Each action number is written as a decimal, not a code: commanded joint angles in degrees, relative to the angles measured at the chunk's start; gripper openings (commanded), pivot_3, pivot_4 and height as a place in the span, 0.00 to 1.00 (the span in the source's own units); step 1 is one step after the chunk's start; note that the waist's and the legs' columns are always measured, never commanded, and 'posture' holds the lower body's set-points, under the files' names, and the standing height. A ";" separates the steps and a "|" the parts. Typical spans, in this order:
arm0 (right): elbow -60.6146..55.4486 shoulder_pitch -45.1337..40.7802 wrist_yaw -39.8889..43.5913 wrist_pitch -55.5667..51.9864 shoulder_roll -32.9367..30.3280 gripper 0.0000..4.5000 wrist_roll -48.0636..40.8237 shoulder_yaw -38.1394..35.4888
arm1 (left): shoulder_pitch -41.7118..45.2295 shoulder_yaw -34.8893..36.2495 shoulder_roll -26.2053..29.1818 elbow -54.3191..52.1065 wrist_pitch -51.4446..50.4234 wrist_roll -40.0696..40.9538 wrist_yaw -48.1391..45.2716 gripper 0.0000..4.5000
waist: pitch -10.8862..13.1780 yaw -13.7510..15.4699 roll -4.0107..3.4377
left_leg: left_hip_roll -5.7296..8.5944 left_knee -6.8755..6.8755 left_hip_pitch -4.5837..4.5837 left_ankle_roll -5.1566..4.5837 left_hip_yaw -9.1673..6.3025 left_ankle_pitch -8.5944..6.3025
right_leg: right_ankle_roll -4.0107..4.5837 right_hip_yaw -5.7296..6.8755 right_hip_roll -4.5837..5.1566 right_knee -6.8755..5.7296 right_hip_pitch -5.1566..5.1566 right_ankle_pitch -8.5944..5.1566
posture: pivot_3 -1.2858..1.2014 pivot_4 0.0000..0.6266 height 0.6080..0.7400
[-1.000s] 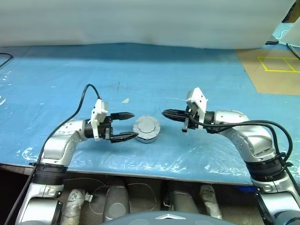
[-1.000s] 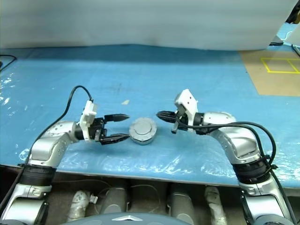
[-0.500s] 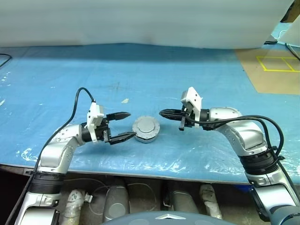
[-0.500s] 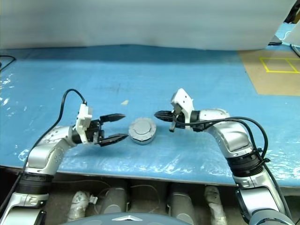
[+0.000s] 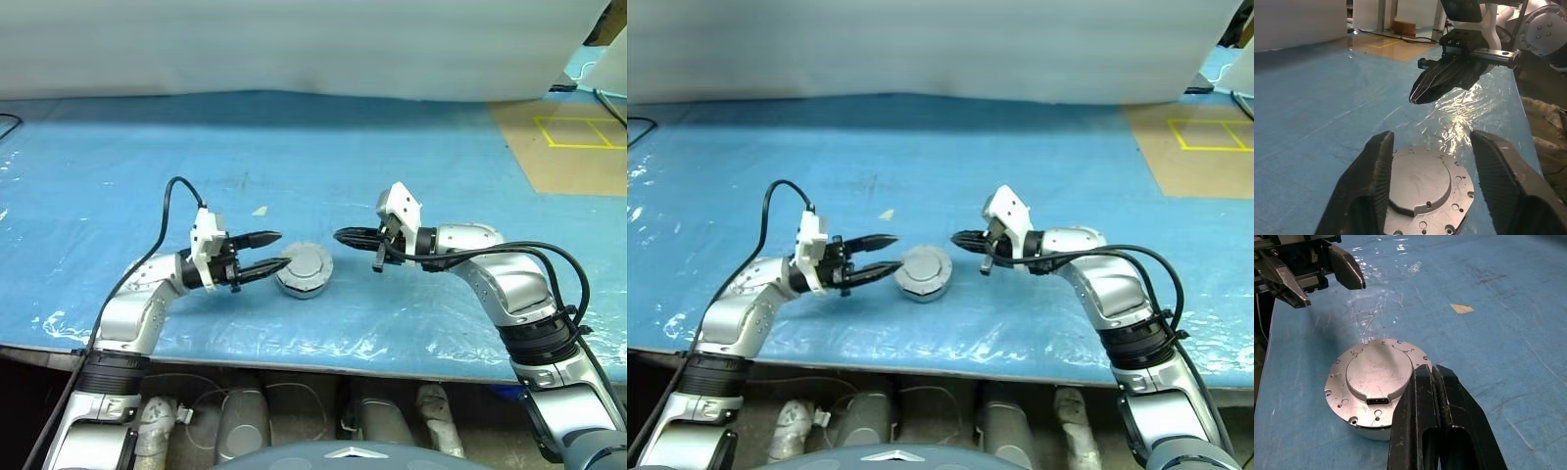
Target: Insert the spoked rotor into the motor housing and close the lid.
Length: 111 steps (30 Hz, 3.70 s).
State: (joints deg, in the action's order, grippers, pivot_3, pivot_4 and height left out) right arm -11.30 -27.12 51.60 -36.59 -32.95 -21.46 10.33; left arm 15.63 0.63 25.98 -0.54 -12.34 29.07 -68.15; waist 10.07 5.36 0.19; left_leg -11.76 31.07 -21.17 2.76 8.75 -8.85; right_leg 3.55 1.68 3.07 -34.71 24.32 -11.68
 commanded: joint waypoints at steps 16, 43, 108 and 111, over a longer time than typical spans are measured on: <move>5.14 -2.18 7.18 10.87 3.17 0.49 2.84 3.86 | -2.56 0.61 5.37 0.35 -0.23 -0.50 -2.50 0.00 | 0.00 -0.04 0.00 | -0.02 0.01 0.01 -0.01 0.01 0.00 | 0.01 0.01 0.00 -0.01 0.00 0.01 | 0.52 0.24 1.00; 22.80 -5.35 7.81 26.01 9.94 1.00 17.40 12.28 | -4.11 1.90 5.03 1.90 4.53 -0.45 -0.68 0.00 | -0.02 -0.29 0.02 | -0.03 0.11 0.05 -0.01 0.01 -0.01 | 0.06 0.01 -0.01 -0.09 -0.03 0.04 | 0.52 0.24 1.00; 30.32 -6.41 -0.92 19.30 15.10 0.65 21.33 12.66 | 2.59 -2.44 -0.44 11.02 9.71 -8.02 2.68 0.00 | -0.18 -1.28 0.19 | -0.02 -0.13 1.20 -0.03 -0.05 -0.03 | -0.42 -0.13 0.12 0.07 -1.02 -0.25 | 0.52 0.24 1.00; 27.87 -6.19 1.32 12.63 15.82 0.65 18.25 11.57 | 2.73 -2.25 -0.37 10.99 9.53 -8.00 2.79 0.00 | -0.18 -1.25 0.19 | -0.02 -0.14 1.19 -0.03 -0.10 -0.03 | -0.43 -0.13 0.12 0.13 -1.01 -0.26 | 0.52 0.24 1.00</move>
State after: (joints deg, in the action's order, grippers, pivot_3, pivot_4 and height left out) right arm 15.46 -35.24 51.02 -18.08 -17.01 -2.66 20.51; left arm 17.88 -2.67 24.84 12.45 -2.91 20.20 -65.46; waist 9.89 4.11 0.37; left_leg -11.77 30.93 -19.99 2.74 8.65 -8.88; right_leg 3.12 1.55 3.19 -34.57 23.31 -11.94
